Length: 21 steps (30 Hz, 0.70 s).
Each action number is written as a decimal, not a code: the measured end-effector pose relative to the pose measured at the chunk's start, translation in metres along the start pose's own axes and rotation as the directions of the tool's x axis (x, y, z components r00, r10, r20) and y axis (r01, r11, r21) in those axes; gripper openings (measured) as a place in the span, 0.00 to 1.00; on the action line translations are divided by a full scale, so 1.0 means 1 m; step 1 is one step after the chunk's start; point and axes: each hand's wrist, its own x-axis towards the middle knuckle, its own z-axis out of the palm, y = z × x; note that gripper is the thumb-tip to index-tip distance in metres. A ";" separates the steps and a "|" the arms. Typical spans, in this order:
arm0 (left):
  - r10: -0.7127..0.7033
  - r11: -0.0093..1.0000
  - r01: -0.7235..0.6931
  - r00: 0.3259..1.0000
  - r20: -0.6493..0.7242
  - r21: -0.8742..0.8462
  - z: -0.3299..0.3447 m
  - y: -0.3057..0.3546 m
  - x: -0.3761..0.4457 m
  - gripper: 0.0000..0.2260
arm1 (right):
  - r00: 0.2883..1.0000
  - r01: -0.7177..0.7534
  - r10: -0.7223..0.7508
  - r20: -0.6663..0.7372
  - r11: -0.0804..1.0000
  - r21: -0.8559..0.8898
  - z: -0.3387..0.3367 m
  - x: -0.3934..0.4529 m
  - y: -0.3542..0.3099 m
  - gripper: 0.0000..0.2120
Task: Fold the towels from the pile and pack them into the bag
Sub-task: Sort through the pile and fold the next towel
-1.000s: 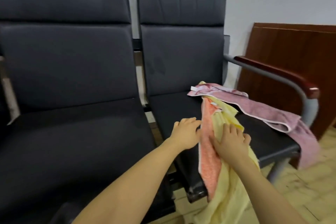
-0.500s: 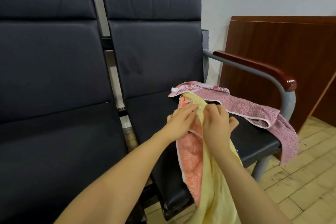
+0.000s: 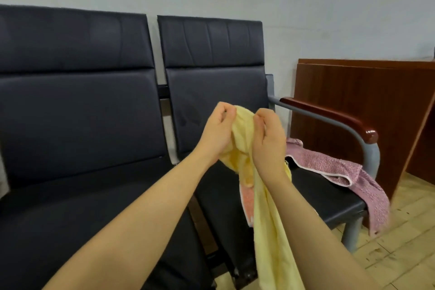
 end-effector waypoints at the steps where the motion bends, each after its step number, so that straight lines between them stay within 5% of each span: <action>1: 0.031 0.999 -0.031 0.999 -0.021 0.015 -0.014 0.012 0.000 0.08 | 1.000 0.014 -0.014 0.021 1.000 0.017 0.005 0.003 -0.013 0.06; 8: 0.066 0.991 -0.051 0.991 -0.120 0.128 -0.114 0.066 -0.012 0.10 | 0.977 0.187 -0.202 0.075 0.967 0.173 0.045 0.013 -0.114 0.07; 14: -0.010 0.944 0.092 0.968 -0.251 0.317 -0.212 0.050 -0.043 0.12 | 0.884 0.024 -0.113 0.454 0.980 0.197 0.099 -0.017 -0.152 0.06; 18: -0.132 0.765 0.322 0.926 -0.354 0.558 -0.270 0.010 -0.072 0.12 | 0.778 0.001 -0.114 0.618 0.984 0.180 0.130 -0.053 -0.151 0.14; 21: -0.118 0.588 0.397 0.904 -0.410 0.705 -0.304 -0.024 -0.097 0.09 | 0.806 -0.045 -0.065 0.588 0.984 0.172 0.149 -0.072 -0.145 0.09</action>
